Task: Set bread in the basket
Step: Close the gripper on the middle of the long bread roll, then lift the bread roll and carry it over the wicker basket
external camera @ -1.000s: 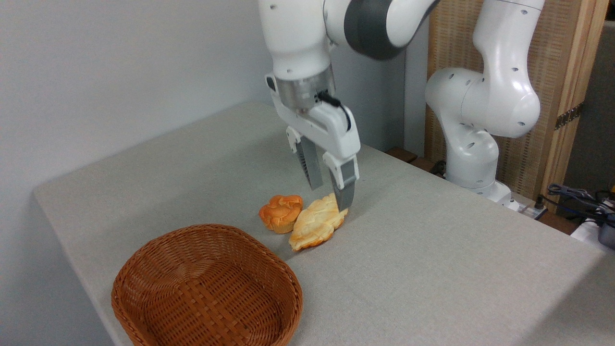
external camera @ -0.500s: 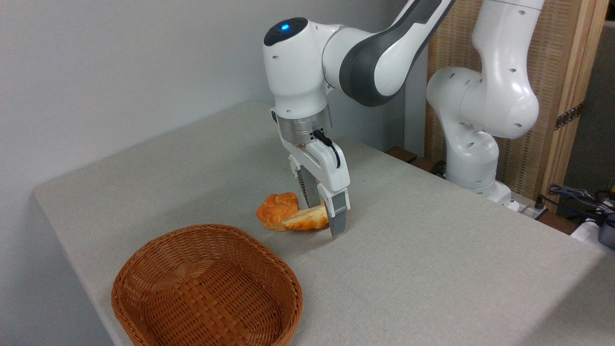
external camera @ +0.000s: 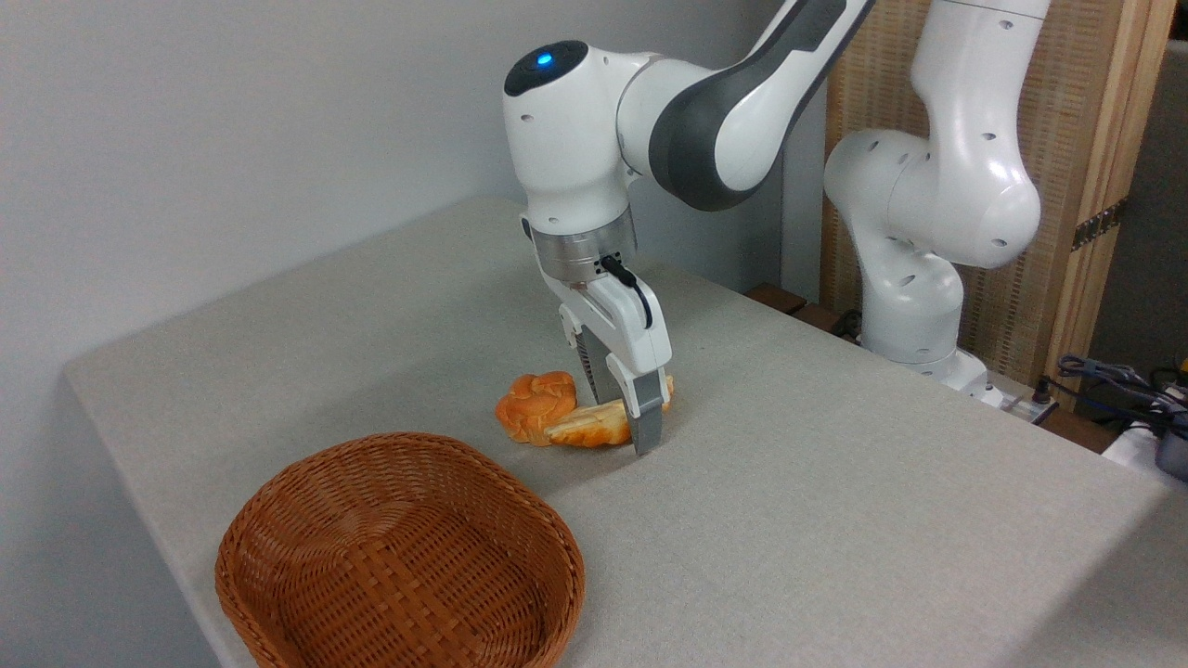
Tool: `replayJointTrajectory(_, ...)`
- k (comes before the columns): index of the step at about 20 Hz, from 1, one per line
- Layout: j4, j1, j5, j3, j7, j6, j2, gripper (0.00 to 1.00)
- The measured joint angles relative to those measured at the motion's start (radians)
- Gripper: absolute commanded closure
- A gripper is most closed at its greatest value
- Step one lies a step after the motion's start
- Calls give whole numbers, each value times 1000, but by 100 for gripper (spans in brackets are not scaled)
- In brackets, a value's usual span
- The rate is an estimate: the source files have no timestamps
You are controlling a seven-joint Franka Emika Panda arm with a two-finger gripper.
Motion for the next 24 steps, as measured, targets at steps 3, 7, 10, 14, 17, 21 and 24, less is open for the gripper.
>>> replayJointTrajectory(3, 1, 0, 0, 0, 0, 0, 2, 73)
replayJointTrajectory(7, 1, 0, 0, 0, 0, 0, 2, 73)
replayJointTrajectory(10, 1, -2, 0, 0, 0, 0, 2, 73)
replayJointTrajectory(14, 1, -8, -1, 0, 0, 0, 2, 73)
replayJointTrajectory(17, 5, -9, -1, 0, 0, -4, 2, 73)
replayJointTrajectory(21, 83, -6, 5, 9, 3, -138, 8, 72)
replayJointTrajectory(24, 258, -3, 25, 55, 56, -321, 47, 70)
